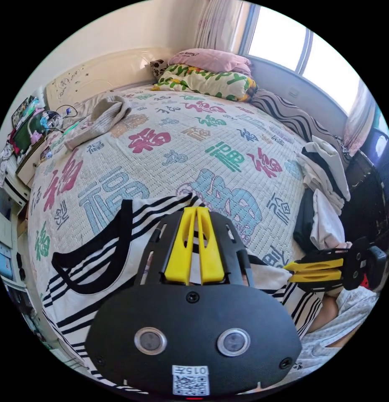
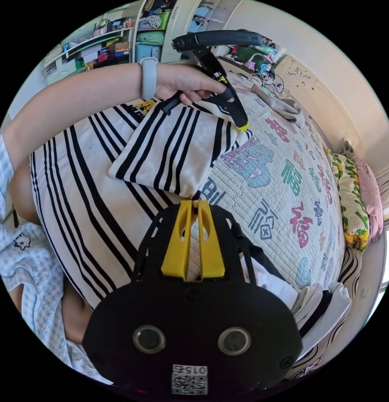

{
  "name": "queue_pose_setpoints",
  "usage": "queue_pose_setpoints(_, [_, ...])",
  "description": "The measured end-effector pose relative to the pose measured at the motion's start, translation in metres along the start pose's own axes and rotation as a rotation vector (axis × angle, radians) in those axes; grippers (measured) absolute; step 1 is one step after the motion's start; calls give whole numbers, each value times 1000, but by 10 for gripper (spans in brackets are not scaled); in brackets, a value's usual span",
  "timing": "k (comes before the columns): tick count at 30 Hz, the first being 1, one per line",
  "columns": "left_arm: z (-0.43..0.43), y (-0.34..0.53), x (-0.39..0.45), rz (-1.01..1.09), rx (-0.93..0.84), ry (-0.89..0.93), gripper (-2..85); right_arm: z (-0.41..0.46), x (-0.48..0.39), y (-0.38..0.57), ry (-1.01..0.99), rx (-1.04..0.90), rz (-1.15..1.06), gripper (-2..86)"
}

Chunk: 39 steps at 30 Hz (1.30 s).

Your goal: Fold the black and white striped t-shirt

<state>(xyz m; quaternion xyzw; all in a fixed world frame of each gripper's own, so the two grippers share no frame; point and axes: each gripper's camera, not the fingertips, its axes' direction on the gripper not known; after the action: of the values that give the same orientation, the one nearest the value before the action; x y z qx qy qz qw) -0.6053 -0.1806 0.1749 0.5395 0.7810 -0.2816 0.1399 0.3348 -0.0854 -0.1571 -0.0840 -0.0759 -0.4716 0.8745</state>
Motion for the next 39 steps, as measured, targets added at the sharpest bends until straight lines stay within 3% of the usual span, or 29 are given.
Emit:
queue_pose_setpoints(4, [-13, 9, -14, -45, 22, 42, 74, 8, -7, -5, 57, 22, 11, 58])
queue_pose_setpoints(7, [-6, 9, -22, -47, -62, 50, 45, 21, -11, -11, 82, 9, 14, 38])
queue_pose_setpoints(13, [-24, 0, -10, -10, 36, -5, 9, 38, -5, -17, 47, -43, 68, 18])
queue_pose_setpoints(16, [-17, -9, -3, 8, -27, -50, 17, 44, -5, -18, 48, -37, 66, 29])
queue_pose_setpoints(18, [-19, -11, -4, -9, -43, -87, 30, 42, -4, -16, 63, -8, 75, 51])
queue_pose_setpoints(23, [-89, 16, -27, -55, 129, -59, 51, 21, -4, -7, 69, 120, 89, 64])
queue_pose_setpoints(29, [-155, 92, -61, -61, 98, 97, 62, 11, -37, -13, -34, 312, -76, 63])
queue_pose_setpoints(34, [-150, 124, -77, -42, -58, 77, 49, 52, -56, -39, -96, 169, -153, 23])
queue_pose_setpoints(39, [-173, 133, -80, 57, -56, -44, 14, 67, -65, -47, -85, 134, -181, -3])
